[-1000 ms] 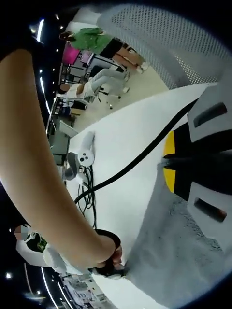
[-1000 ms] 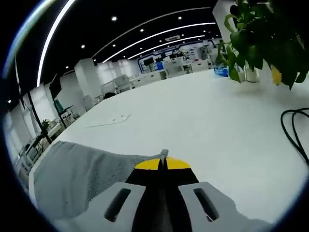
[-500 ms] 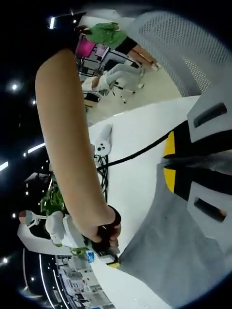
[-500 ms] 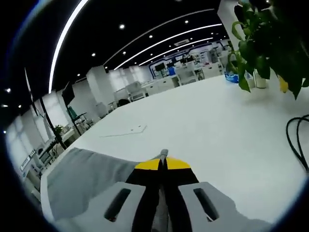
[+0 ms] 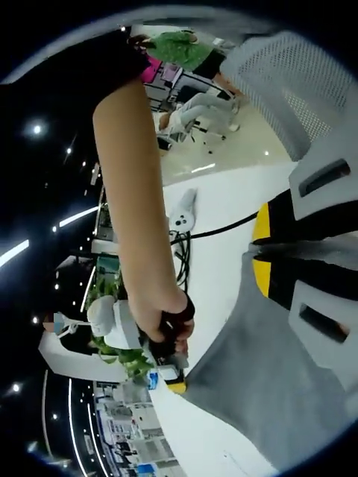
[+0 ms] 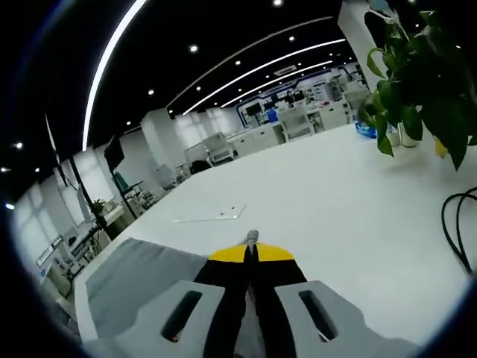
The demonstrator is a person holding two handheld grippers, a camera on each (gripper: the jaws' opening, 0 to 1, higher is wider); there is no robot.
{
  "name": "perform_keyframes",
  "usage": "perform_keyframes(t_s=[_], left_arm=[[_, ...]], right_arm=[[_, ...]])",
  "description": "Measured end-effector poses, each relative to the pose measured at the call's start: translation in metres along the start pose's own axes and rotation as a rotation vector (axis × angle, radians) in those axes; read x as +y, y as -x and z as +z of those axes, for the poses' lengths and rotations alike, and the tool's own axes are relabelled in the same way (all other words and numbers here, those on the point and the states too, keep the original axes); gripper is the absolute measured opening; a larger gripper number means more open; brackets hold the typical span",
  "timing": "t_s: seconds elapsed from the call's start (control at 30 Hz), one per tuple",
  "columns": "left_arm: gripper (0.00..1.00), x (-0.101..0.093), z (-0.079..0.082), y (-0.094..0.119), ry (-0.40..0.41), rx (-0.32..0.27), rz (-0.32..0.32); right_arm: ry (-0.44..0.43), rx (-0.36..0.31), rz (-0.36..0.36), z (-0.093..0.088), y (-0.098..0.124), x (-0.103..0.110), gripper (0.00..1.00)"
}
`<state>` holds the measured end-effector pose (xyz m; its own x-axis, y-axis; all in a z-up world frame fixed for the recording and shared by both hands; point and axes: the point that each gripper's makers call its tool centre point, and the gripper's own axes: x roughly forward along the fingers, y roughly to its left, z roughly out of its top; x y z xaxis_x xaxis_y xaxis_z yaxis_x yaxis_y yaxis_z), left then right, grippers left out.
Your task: Fold the towel on the table until its edges align and the towel forms a compact rectangular stack.
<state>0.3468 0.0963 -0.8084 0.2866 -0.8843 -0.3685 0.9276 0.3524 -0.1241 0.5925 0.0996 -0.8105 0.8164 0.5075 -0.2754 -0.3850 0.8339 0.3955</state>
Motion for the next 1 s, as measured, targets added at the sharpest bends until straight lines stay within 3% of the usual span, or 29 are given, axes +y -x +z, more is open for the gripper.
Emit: perform_keyframes(t_s=[0.4, 0.53, 0.73, 0.87, 1.0], left_arm=[[0.07, 0.004, 0.033, 0.046, -0.038, -0.082, 0.050], [0.07, 0.004, 0.031, 0.064, -0.084, -0.058, 0.073], [0.07, 0.006, 0.034, 0.097, -0.109, -0.067, 0.104], [0.07, 0.011, 0.044, 0.127, -0.086, -0.117, 0.148], [0.07, 0.016, 0.052, 0.157, -0.049, -0.177, 0.179]], right_arm=[[-0.054, -0.060, 0.019, 0.034, -0.005, 0.036, 0.00], [-0.049, -0.064, 0.041, 0.042, -0.004, 0.055, 0.00], [-0.049, -0.079, 0.057, 0.055, -0.003, 0.079, 0.00], [0.016, -0.071, 0.087, 0.062, -0.002, 0.105, 0.00], [0.023, -0.075, 0.107, 0.069, -0.005, 0.128, 0.00]])
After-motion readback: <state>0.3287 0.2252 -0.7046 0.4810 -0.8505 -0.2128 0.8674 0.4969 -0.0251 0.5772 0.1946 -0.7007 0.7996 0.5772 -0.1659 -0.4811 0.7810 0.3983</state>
